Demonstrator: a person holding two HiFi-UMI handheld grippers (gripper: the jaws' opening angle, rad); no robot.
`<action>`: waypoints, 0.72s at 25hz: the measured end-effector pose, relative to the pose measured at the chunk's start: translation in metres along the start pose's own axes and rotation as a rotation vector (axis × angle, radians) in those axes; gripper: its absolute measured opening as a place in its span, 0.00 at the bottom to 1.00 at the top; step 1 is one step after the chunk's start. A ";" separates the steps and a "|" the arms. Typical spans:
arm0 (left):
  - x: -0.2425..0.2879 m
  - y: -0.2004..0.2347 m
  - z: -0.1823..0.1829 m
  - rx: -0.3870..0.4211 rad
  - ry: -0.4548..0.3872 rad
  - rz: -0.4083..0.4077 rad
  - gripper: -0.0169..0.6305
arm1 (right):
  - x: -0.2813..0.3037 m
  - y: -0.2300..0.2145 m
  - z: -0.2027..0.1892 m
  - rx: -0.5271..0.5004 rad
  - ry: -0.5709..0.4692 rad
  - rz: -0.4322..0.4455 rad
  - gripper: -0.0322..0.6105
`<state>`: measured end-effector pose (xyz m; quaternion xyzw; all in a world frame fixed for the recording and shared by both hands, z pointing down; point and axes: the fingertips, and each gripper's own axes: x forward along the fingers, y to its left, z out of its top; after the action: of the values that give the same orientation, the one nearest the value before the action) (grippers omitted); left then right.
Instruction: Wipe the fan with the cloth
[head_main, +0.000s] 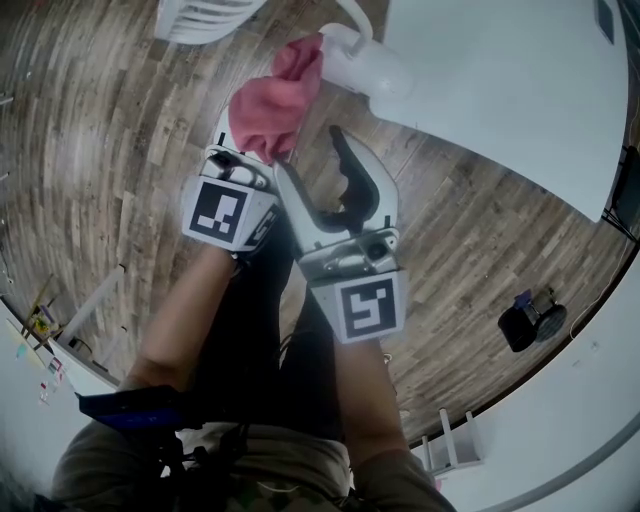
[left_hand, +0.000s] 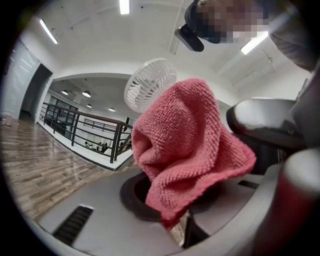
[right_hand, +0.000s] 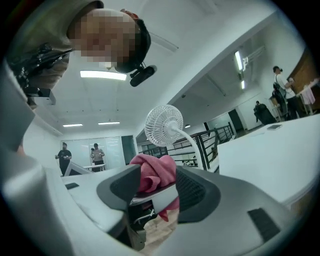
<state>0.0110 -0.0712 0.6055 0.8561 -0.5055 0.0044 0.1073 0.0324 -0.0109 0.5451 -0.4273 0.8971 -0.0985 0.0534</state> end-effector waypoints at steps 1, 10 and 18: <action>0.001 -0.002 0.000 0.000 0.003 -0.005 0.17 | 0.002 0.001 -0.001 0.015 0.011 0.003 0.44; -0.011 -0.020 0.002 0.068 -0.017 -0.045 0.17 | 0.010 0.013 0.002 -0.061 0.054 0.160 0.58; -0.021 -0.049 0.007 0.180 -0.018 -0.089 0.18 | 0.015 0.018 0.002 -0.106 0.107 0.178 0.63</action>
<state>0.0421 -0.0318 0.5878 0.8840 -0.4652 0.0374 0.0256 0.0097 -0.0117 0.5386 -0.3425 0.9370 -0.0684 -0.0089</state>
